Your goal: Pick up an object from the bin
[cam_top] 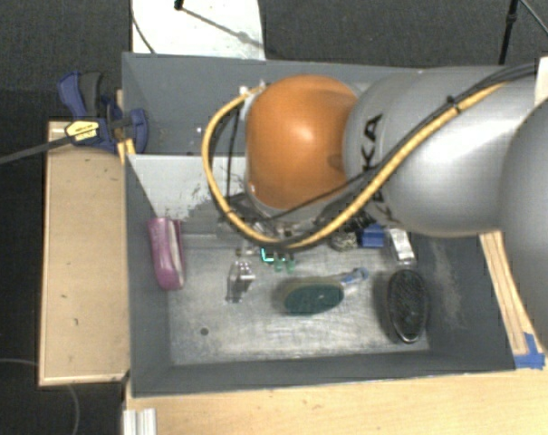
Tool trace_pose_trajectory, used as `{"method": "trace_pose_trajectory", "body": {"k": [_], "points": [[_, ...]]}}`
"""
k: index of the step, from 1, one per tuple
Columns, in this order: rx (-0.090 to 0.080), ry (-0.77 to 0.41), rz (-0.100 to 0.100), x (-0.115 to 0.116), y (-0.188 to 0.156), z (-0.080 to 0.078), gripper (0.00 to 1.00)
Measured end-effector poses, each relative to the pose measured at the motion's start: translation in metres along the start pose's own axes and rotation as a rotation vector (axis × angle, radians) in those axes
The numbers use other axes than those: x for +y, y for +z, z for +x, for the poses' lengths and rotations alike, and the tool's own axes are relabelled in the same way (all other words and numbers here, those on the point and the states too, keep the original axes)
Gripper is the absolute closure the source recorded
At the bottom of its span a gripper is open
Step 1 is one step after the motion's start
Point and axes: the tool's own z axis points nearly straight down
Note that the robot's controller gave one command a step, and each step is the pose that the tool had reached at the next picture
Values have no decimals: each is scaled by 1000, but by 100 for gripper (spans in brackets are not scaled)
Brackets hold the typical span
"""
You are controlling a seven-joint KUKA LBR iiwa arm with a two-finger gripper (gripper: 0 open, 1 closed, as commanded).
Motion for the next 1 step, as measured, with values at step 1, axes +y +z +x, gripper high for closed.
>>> {"method": "trace_pose_trajectory", "body": {"k": [1], "points": [[-12, -352, -2, -78, 136, -53, 0]]}}
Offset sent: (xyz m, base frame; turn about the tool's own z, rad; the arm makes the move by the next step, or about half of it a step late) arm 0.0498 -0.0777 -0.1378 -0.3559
